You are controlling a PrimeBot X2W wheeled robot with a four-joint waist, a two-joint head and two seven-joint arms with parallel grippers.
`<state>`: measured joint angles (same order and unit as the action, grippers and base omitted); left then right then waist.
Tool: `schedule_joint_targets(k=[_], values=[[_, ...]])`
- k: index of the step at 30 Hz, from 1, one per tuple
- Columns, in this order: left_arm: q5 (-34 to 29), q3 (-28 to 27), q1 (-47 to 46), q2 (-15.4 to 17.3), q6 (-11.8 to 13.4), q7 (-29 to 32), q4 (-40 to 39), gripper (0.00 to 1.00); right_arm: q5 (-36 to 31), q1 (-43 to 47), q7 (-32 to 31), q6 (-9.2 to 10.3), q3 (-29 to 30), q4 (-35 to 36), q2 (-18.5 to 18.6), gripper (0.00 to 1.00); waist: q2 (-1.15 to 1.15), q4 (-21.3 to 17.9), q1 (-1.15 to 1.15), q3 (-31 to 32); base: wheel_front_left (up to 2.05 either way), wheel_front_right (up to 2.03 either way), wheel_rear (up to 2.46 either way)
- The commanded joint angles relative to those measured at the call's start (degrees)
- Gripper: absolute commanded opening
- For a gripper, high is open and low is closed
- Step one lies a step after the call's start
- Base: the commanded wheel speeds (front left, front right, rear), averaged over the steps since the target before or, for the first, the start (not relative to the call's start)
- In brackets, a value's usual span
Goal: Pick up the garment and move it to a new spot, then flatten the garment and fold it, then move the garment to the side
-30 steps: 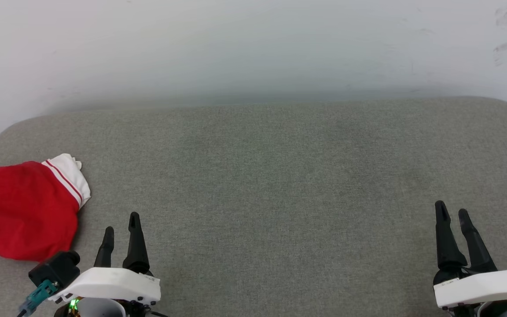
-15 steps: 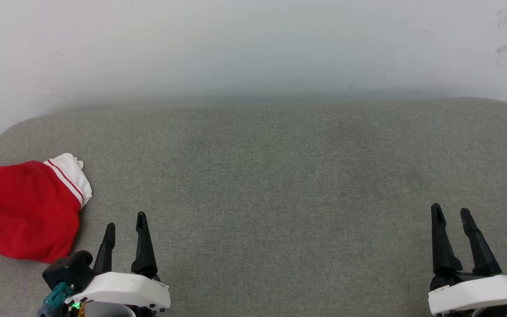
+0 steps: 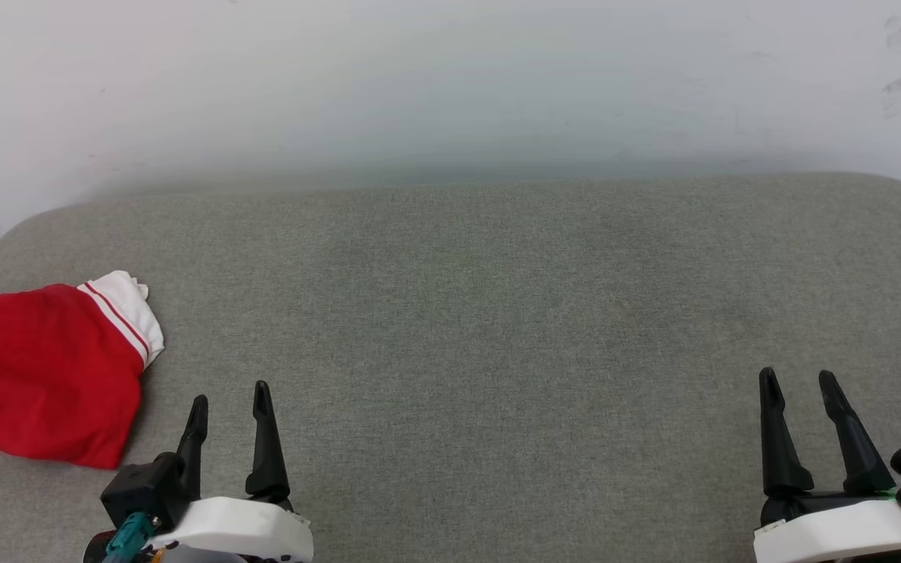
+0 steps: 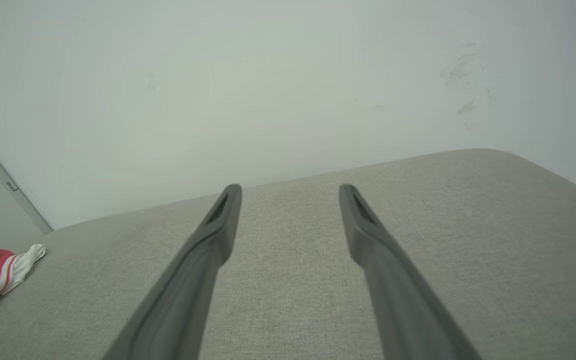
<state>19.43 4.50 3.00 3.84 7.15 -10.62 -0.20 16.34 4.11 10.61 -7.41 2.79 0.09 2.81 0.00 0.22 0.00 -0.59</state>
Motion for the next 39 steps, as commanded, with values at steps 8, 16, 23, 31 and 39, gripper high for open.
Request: schedule_joint_targets(k=[8,16,23,31,39], values=[[-4.71,0.54,0.51,0.38,0.38,-1.34,-0.99,1.00,-4.15,0.76,1.30,-0.12,0.01,1.08,0.13,1.00,0.00,-0.03,0.00,0.07,0.00,0.00,0.00],[-8.49,0.93,1.18,0.20,0.46,-2.28,-0.66,1.00,-7.25,1.51,2.26,-0.12,-0.23,1.38,0.13,1.00,0.00,-0.09,0.00,0.22,0.00,0.00,0.00],[-11.17,1.10,1.77,-0.11,0.15,-2.98,-0.13,1.00,-9.30,2.04,3.06,-0.08,-0.54,1.77,0.12,1.00,0.00,-0.05,0.00,0.19,0.00,0.00,0.00],[-14.45,1.20,2.34,-0.41,-0.02,-3.84,0.17,1.00,-11.26,2.78,3.86,-0.08,-0.78,2.04,0.12,1.00,0.00,-0.02,0.00,0.25,0.00,0.00,0.00],[-16.92,0.89,2.84,-0.70,-0.42,-4.67,0.87,1.00,-12.79,3.46,4.64,-0.08,-1.11,2.10,0.11,1.00,0.00,-0.07,0.00,0.27,0.00,0.00,0.00]])
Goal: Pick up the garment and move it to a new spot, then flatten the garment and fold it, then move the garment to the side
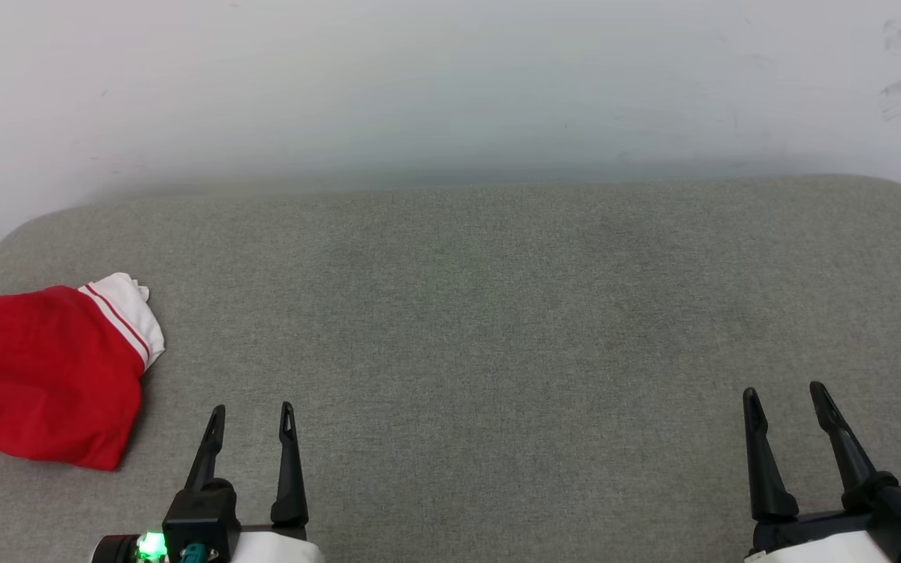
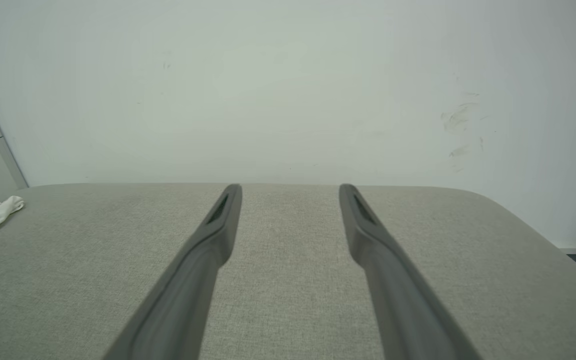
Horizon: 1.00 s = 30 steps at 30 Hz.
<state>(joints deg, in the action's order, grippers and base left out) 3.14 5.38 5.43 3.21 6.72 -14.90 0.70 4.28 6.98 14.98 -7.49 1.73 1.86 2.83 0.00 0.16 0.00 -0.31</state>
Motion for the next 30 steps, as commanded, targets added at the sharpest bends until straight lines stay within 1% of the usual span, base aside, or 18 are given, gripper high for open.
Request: schedule_joint_targets(k=[1,10,16,21,25,30], values=[[-0.54,-0.06,0.42,-0.12,-0.13,-0.45,0.14,1.00,-0.59,0.60,0.25,0.00,-0.07,0.33,0.09,1.00,0.00,-0.01,0.00,-0.03,0.00,0.00,0.00],[0.30,-0.81,0.29,-0.29,-0.80,-0.33,1.25,1.00,2.03,0.66,0.23,0.00,0.08,-0.65,0.09,1.00,0.00,0.02,0.00,-0.11,0.00,0.00,0.00],[0.75,-1.11,0.30,-0.33,-1.17,-0.33,1.71,1.00,2.54,0.83,0.23,0.00,-0.02,-0.93,0.09,1.00,0.00,0.09,0.00,-0.13,0.00,0.00,0.00],[1.30,-1.20,0.11,-0.34,-0.95,-0.33,1.83,1.00,2.73,0.82,0.23,0.00,-0.08,-0.68,0.09,1.00,0.00,0.47,0.00,-0.22,0.00,0.00,0.00],[1.90,-1.55,-0.43,-0.33,-0.55,-0.33,1.79,1.00,2.02,0.66,0.23,0.00,-0.46,0.07,0.09,1.00,0.00,1.54,0.00,-0.40,0.00,0.00,0.00],[1.84,-2.07,-0.74,-0.33,-0.21,-0.33,2.13,1.00,1.55,0.99,0.23,0.00,-0.74,0.97,0.08,1.00,0.00,4.11,0.00,-0.40,0.00,0.00,0.00]])
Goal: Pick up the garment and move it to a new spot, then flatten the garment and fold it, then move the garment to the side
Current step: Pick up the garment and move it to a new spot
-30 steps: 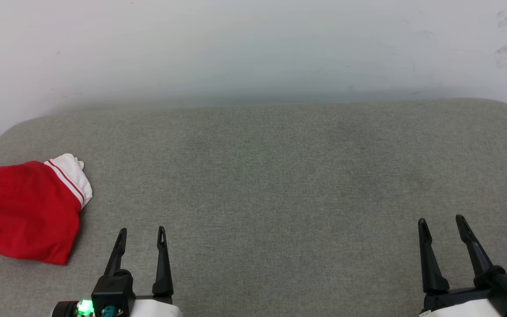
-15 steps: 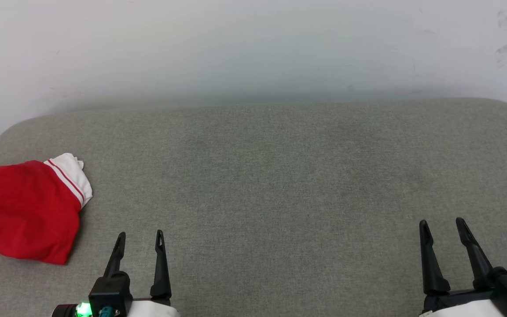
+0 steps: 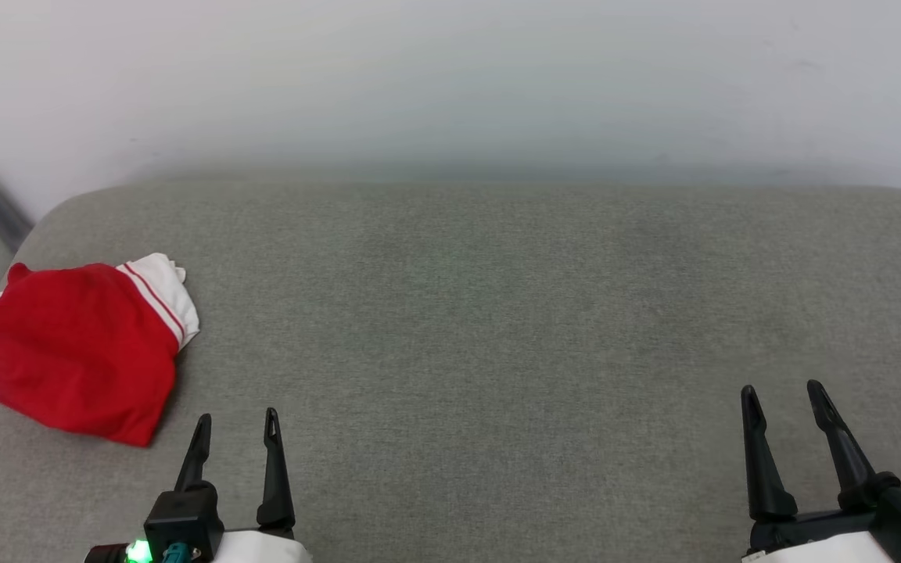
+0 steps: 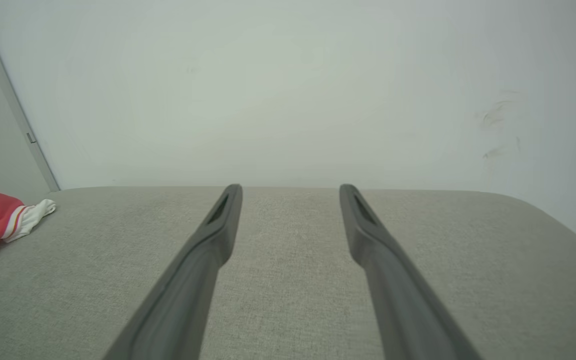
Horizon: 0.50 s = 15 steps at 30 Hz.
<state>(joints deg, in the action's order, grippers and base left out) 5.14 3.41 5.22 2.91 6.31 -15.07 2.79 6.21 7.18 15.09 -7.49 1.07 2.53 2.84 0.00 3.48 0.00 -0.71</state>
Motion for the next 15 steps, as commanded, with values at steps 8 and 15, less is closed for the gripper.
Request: schedule_joint_targets(k=[8,15], values=[[0.06,-0.54,-0.42,-0.03,0.85,-0.16,0.09,1.00,-1.04,1.07,0.12,0.00,-0.40,0.78,0.07,1.00,0.00,6.86,0.00,-0.01,0.00,0.00,0.00],[1.35,-1.14,-0.22,-0.02,1.20,-0.16,-0.46,1.00,-1.73,1.22,0.12,0.00,-0.57,1.21,0.06,1.00,0.00,13.03,0.00,-0.07,0.00,0.00,0.00]])
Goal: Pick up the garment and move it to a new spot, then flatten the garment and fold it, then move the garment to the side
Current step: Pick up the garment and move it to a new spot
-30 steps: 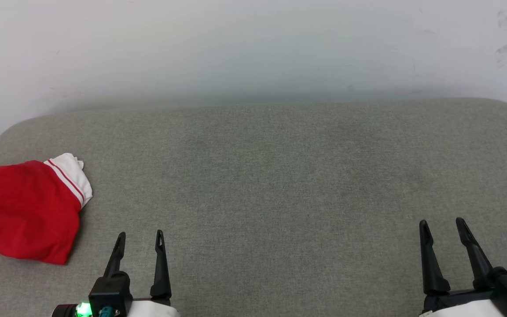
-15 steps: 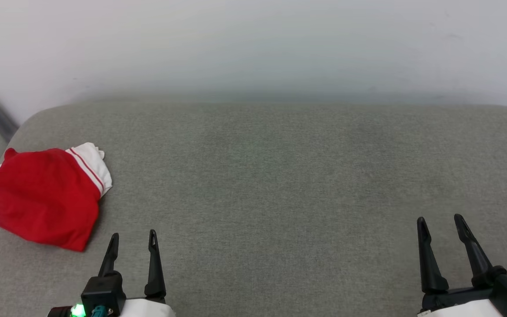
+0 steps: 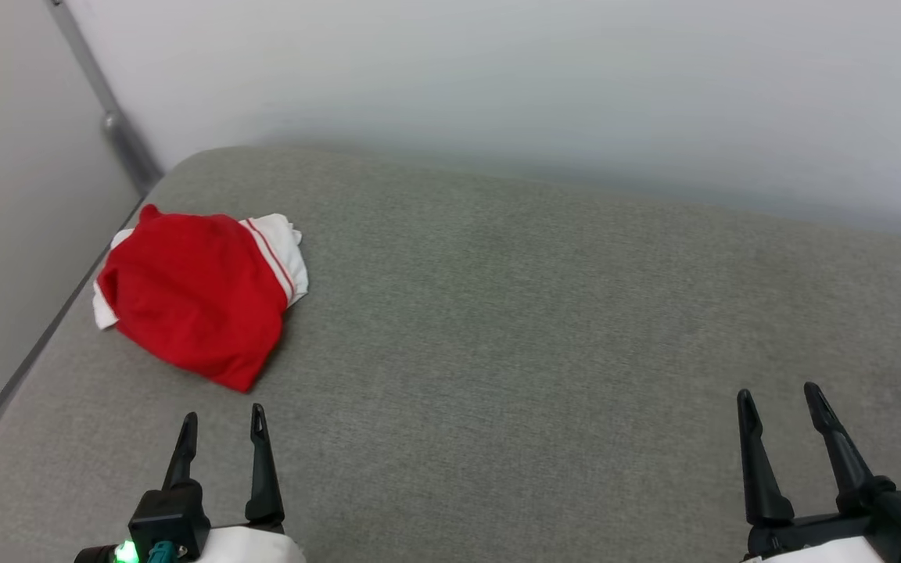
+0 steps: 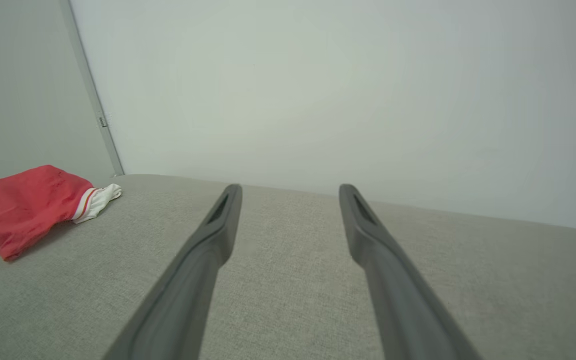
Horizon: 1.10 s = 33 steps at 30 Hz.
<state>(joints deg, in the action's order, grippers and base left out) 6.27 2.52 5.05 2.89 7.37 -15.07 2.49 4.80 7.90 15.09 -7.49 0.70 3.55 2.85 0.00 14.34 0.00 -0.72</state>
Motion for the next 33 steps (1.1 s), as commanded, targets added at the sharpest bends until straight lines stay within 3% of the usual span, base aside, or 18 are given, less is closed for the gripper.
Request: schedule_joint_targets(k=[1,18,27,33], values=[[0.45,-0.33,-0.16,0.00,0.10,-0.16,-0.14,1.00,-0.29,0.52,0.12,0.00,-0.07,0.24,0.05,1.00,0.00,3.13,0.00,-0.09,0.00,0.00,0.00],[2.46,-2.77,0.36,-0.02,1.06,-0.16,-0.79,1.00,-1.18,1.12,0.12,0.00,-0.94,0.28,0.06,1.00,0.00,13.41,0.00,-0.57,0.00,0.00,0.00],[2.47,-4.28,-2.43,-0.03,0.09,-0.16,0.10,1.00,-1.98,0.20,0.12,0.00,-1.65,0.36,0.06,1.00,0.00,13.33,0.00,-1.73,0.00,0.00,0.00],[1.26,-8.30,-10.75,1.06,-3.91,-0.16,1.28,1.00,-3.50,-1.31,0.12,0.00,-1.52,1.01,0.06,1.00,0.00,11.34,0.00,-4.64,0.00,0.00,0.00]])
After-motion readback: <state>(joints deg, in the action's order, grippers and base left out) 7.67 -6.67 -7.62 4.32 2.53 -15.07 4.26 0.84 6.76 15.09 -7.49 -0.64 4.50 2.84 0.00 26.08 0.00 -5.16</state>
